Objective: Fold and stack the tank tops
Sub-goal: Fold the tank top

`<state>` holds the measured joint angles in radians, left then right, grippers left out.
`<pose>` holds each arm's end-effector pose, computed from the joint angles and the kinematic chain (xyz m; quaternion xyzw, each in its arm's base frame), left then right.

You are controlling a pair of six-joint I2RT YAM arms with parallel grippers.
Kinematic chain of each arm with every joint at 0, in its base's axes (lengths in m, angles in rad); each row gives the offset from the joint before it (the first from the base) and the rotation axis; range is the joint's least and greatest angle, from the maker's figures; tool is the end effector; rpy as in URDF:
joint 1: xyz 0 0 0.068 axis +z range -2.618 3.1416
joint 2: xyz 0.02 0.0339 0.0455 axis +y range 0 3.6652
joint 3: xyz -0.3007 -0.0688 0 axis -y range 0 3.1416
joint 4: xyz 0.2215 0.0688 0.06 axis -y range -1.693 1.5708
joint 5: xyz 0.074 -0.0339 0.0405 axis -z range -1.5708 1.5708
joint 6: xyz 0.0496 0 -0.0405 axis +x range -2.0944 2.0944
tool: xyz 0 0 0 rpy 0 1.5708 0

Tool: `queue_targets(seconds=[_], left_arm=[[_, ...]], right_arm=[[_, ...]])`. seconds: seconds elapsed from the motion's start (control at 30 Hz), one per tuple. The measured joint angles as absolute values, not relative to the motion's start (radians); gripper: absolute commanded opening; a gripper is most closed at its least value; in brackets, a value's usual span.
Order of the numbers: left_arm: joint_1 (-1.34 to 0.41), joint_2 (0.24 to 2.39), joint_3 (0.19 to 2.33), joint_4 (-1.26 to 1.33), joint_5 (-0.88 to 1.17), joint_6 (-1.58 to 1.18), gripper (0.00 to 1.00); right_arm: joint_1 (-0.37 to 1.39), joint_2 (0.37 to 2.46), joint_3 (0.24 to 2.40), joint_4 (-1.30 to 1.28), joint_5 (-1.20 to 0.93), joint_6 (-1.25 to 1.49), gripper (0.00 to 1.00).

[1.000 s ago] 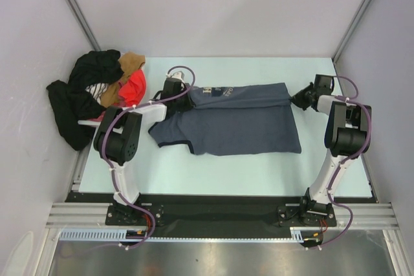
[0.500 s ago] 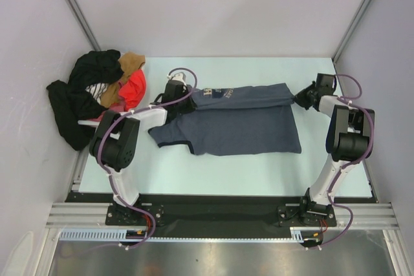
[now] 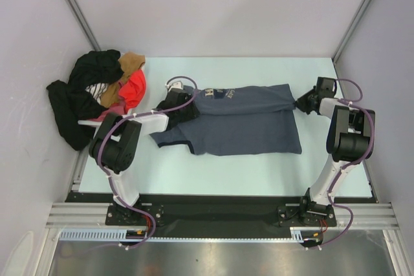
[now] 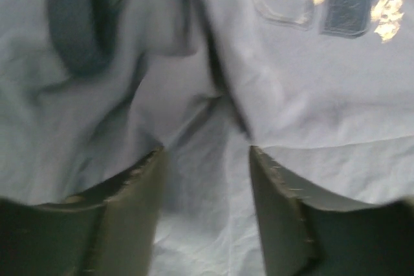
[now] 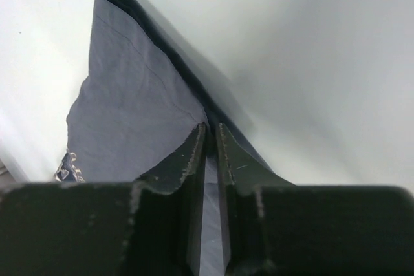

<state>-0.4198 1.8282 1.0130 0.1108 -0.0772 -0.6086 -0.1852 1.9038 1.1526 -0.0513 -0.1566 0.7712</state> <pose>0.3542 -0.1539 0.2043 -0.1016 0.9014 -0.1758 0.3824 0.4011 -0.0673 0.2019 0.3993 0.8341 0.1773 0.3368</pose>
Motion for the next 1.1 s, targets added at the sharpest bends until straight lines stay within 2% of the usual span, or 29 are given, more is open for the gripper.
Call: queue_targets(seconds=[0.13, 0.23, 0.27, 0.37, 0.5, 0.63, 0.8, 0.87, 0.9, 1.0, 1.07, 1.1], left_arm=[[-0.420, 1.824, 0.992, 0.087, -0.118, -0.609, 0.77], [-0.418, 1.795, 0.994, 0.049, -0.159, -0.596, 0.82], [-0.415, 1.780, 0.997, 0.033, -0.168, -0.591, 0.82], [-0.393, 1.732, 1.008, -0.004, -0.181, -0.581, 0.84], [-0.324, 1.670, 1.012, -0.038, -0.194, -0.567, 0.85], [-0.274, 1.653, 1.023, -0.070, -0.208, -0.564, 0.82], [-0.257, 1.710, 1.107, -0.131, -0.223, -0.548, 0.80], [-0.257, 1.755, 1.156, -0.146, -0.233, -0.544, 0.77], [-0.257, 1.778, 1.177, -0.157, -0.236, -0.541, 0.70], [-0.254, 1.835, 1.221, -0.184, -0.244, -0.537, 0.59], [-0.251, 1.868, 1.237, -0.201, -0.247, -0.532, 0.59], [-0.249, 1.878, 1.237, -0.207, -0.249, -0.531, 0.63]], right_arm=[[-0.186, 1.903, 1.152, -0.056, -0.138, 0.759, 0.33], [-0.187, 1.899, 1.152, -0.068, -0.119, 0.747, 0.52], [-0.187, 1.894, 1.151, -0.075, -0.112, 0.744, 0.62], [-0.188, 1.867, 1.141, -0.089, -0.094, 0.732, 0.73], [-0.189, 1.811, 1.119, -0.096, -0.078, 0.724, 0.73], [-0.182, 1.747, 1.084, -0.096, -0.064, 0.722, 0.63], [-0.151, 1.665, 1.007, -0.090, -0.049, 0.725, 0.60], [-0.140, 1.643, 0.979, -0.089, -0.049, 0.725, 0.59], [-0.136, 1.633, 0.964, -0.088, -0.050, 0.727, 0.58], [-0.123, 1.604, 0.917, -0.081, -0.047, 0.731, 0.54], [-0.111, 1.582, 0.882, -0.076, -0.043, 0.733, 0.49], [-0.103, 1.571, 0.863, -0.074, -0.042, 0.733, 0.47]])
